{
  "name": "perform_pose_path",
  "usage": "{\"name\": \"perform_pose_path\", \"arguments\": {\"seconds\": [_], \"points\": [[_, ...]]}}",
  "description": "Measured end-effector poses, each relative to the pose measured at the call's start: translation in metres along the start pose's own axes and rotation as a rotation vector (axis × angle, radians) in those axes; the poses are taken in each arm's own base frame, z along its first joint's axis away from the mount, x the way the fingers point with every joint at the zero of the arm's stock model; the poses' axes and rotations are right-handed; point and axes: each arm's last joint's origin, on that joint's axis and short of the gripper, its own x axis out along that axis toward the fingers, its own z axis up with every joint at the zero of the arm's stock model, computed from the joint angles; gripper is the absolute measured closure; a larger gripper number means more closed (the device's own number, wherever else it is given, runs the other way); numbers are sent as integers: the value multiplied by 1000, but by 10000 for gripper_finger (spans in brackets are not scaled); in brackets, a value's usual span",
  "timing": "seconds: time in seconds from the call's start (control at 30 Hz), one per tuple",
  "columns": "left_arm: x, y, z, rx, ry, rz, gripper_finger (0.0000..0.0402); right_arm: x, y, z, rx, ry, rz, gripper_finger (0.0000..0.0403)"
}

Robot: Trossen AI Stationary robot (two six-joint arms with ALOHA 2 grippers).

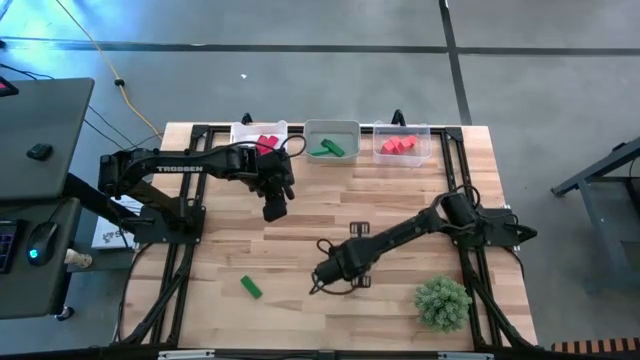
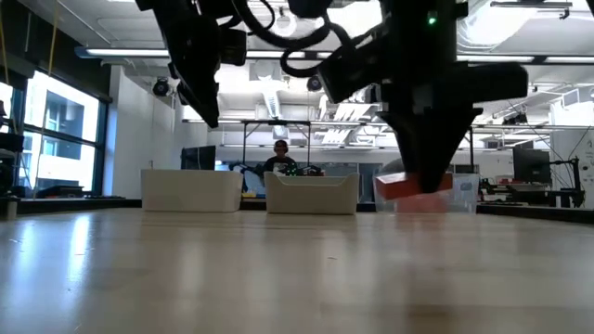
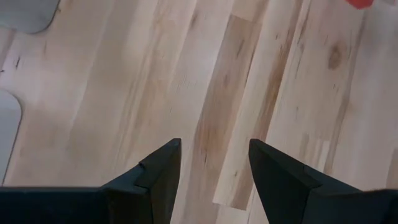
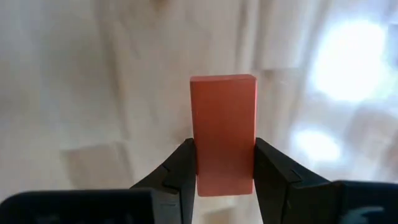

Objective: Sort & place blocks by color
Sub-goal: Put the orange block into the transparent bin

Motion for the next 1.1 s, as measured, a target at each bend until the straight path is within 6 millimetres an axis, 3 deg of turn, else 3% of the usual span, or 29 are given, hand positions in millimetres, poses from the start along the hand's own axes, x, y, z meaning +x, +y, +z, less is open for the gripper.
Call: {"name": "perform_pose_path", "arguments": {"seconds": [0.4,0.63,0.9,1.1], "points": [[0,1,0,-2,-1,7,222,10,-66,-1,-33,178,-253,304],[0,1,0,-2,-2,10,222,16,-111,-1,37,209,-310,304],[0,2,1,-2,-16,52,222,22,-163,-44,138,269,-352,304],[-1,6,5,-13,-52,91,222,26,-197,-84,305,193,-320,304]]}}
